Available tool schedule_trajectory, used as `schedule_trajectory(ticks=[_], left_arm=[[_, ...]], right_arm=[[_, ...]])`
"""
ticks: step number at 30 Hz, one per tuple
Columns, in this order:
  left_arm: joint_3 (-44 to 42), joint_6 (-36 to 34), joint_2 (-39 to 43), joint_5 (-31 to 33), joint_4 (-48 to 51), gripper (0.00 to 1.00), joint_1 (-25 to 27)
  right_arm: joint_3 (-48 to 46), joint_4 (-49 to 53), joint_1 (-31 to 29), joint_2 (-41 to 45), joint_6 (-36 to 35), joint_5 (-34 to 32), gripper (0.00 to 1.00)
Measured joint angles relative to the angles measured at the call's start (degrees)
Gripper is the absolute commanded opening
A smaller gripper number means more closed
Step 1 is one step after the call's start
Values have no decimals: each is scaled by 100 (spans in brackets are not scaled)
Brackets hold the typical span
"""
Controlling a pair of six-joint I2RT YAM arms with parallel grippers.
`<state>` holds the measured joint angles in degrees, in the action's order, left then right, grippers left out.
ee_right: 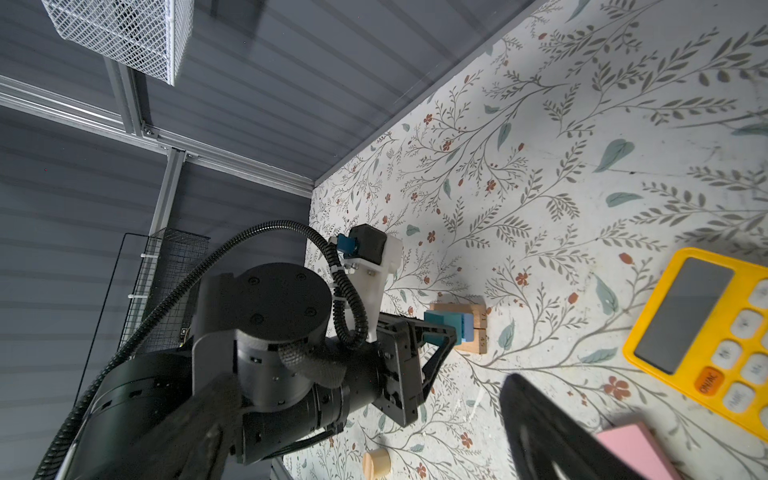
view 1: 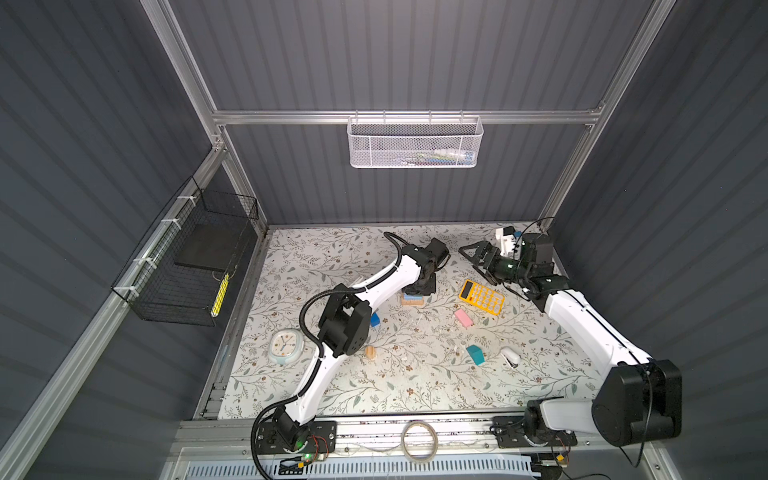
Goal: Build the wood block tower
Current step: 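Lower the teal cube onto the light blue block with the left gripper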
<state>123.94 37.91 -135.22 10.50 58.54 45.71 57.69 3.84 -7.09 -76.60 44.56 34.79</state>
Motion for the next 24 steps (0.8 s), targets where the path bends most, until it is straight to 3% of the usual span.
schedule_trajectory(ticks=[9,24], left_arm=[[52,31,-59,4,28,17,0],[52,33,-74,46,37,29,0]], right_arm=[[-4,-2,26,0,2,2,99],[-17,0,55,0,4,4,99]])
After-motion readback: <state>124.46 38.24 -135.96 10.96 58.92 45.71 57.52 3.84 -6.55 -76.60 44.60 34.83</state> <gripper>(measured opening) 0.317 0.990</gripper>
